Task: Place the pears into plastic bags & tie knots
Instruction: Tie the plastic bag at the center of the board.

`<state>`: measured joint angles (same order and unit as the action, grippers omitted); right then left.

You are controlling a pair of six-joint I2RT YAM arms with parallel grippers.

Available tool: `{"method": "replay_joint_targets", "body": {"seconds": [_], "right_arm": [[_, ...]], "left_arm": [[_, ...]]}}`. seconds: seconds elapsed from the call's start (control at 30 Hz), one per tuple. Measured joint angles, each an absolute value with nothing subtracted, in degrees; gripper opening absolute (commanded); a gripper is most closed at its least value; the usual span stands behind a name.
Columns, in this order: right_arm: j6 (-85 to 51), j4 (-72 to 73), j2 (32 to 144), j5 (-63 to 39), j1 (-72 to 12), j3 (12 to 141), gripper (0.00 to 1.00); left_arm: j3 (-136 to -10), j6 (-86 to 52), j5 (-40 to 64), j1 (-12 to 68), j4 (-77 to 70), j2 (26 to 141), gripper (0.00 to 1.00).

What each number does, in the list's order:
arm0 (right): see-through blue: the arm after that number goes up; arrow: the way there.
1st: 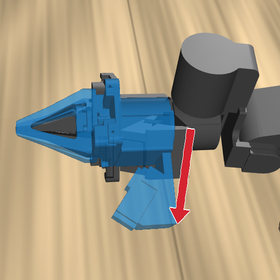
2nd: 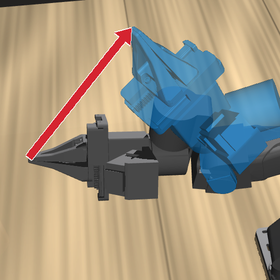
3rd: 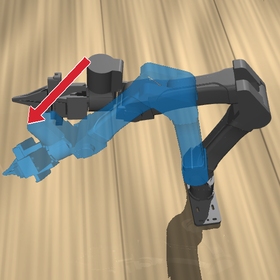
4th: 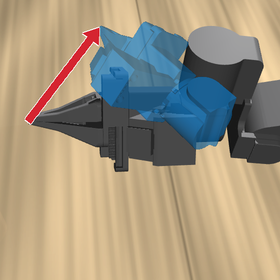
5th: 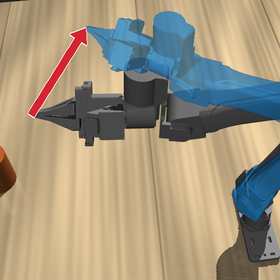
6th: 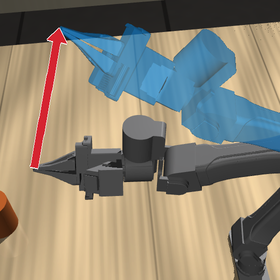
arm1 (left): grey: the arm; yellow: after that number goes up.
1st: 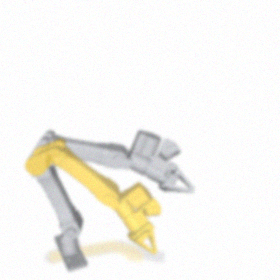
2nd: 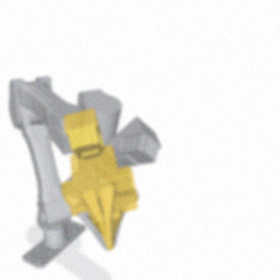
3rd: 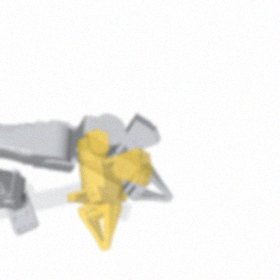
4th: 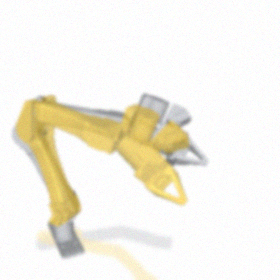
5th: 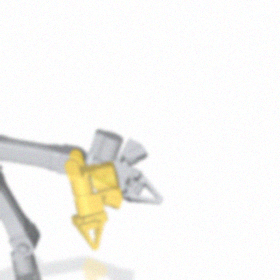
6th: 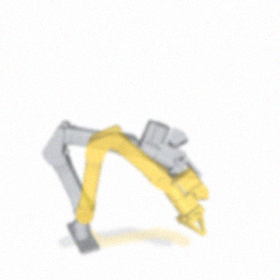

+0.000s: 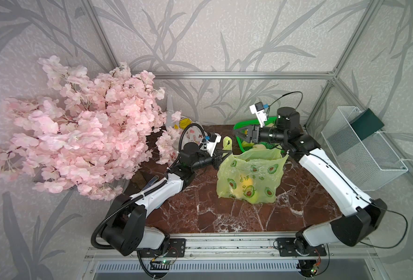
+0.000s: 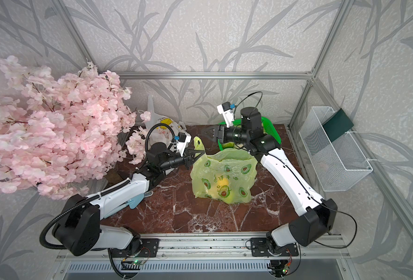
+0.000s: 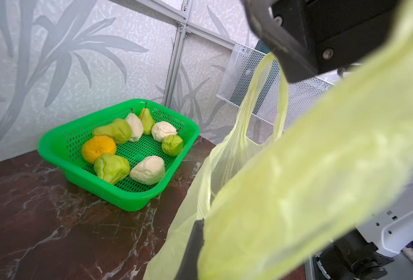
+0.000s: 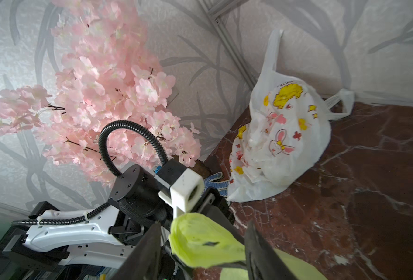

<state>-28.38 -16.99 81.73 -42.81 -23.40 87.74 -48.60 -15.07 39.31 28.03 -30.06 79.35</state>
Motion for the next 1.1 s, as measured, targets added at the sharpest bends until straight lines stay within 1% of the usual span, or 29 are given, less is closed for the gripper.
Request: {"method": "replay_joint_targets", "body": {"seconds": [0.13, 0.27, 0.3, 0.37, 0.5, 0.53, 0.63, 0.7, 0.87, 1.1], "right_arm": [[-26.7, -19.9, 69.3, -42.2, -13.7, 80.7, 0.59], [-25.8, -22.0, 57.9, -43.0, -1.4, 72.7, 0.57], [-25.3, -22.7, 56.5, -42.9, 0.7, 71.2, 0.59], [-23.5, -24.1, 53.7, -41.8, 3.3, 67.7, 0.65], [-22.1, -22.6, 52.5, -40.4, 4.1, 60.0, 0.74], [-22.1, -21.2, 52.9, -40.4, 4.1, 58.0, 0.77], [-22.5, -16.2, 57.1, -40.0, 3.3, 54.1, 0.82], [-22.4, -13.6, 60.5, -39.0, 1.8, 53.6, 0.83], [-21.0, -5.5, 66.8, -34.8, -5.6, 53.6, 0.84], [-18.9, 4.9, 78.8, -29.8, -7.8, 57.1, 0.82]], "left_arm": [[-48.6, -14.6, 36.9, 27.0, -27.1, 77.9, 0.00], [-48.6, -14.7, 35.0, 25.4, -24.7, 77.8, 0.00], [-48.6, -14.7, 34.6, 25.0, -24.1, 77.8, 0.00], [-48.2, -15.0, 34.3, 24.3, -23.8, 77.8, 0.00], [-47.4, -15.5, 34.4, 23.7, -23.5, 77.6, 0.00], [-47.4, -15.6, 34.5, 23.7, -23.5, 77.5, 0.00], [-47.0, -16.0, 34.6, 23.7, -23.5, 77.2, 0.00], [-46.9, -16.1, 34.6, 23.7, -23.5, 76.9, 0.00], [-46.8, -16.6, 34.9, 23.7, -23.5, 76.5, 0.00], [-46.8, -16.6, 35.6, 23.7, -23.5, 76.4, 0.00]]}}
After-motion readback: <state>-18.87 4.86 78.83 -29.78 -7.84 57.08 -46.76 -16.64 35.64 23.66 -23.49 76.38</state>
